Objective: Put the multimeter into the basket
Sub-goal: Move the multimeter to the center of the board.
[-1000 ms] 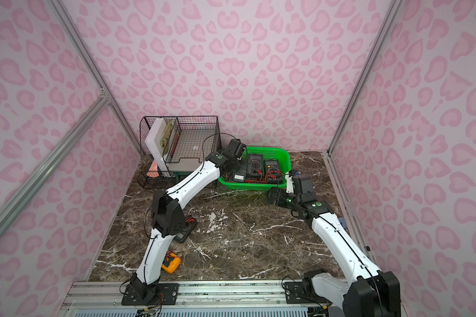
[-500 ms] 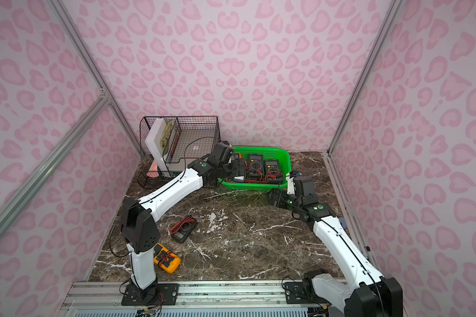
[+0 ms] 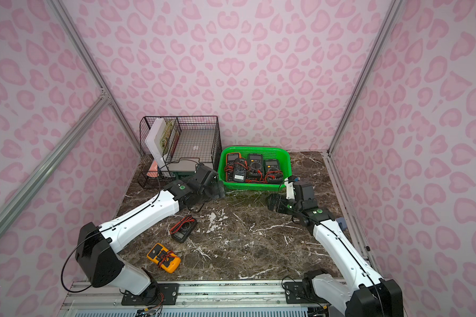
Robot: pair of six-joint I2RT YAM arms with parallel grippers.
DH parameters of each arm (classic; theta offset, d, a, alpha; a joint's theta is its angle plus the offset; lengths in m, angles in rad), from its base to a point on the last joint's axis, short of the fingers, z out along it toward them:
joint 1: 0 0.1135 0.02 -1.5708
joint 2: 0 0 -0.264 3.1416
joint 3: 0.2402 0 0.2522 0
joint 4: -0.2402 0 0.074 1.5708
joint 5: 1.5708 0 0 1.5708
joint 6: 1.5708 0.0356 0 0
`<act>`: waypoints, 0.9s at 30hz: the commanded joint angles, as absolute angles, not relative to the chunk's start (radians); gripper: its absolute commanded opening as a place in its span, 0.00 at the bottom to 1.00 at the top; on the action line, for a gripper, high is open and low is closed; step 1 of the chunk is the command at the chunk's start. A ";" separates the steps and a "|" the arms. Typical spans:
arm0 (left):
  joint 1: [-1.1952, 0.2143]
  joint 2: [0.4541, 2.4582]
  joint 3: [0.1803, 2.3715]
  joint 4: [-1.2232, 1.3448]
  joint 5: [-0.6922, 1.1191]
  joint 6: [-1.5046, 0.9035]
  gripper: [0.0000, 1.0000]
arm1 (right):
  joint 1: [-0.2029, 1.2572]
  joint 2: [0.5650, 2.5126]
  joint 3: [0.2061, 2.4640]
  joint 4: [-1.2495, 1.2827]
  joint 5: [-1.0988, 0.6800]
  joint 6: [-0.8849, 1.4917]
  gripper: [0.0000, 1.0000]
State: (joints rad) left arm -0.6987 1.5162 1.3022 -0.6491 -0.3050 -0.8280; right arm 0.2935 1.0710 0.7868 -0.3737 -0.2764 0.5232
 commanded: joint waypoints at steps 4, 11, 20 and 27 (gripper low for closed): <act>-0.698 1.416 1.225 -0.893 -0.438 -0.916 0.98 | 0.301 1.057 0.772 -0.344 -0.301 0.527 0.99; -0.667 1.341 1.115 -0.992 -0.460 -0.855 0.99 | 0.316 1.054 0.773 -0.347 -0.306 0.525 0.99; -0.530 1.243 0.908 -0.870 -0.314 -0.761 0.98 | 0.322 1.054 0.771 -0.345 -0.307 0.531 0.99; -0.420 1.260 0.868 -0.792 -0.190 -0.657 0.98 | 0.323 1.054 0.772 -0.347 -0.307 0.540 0.99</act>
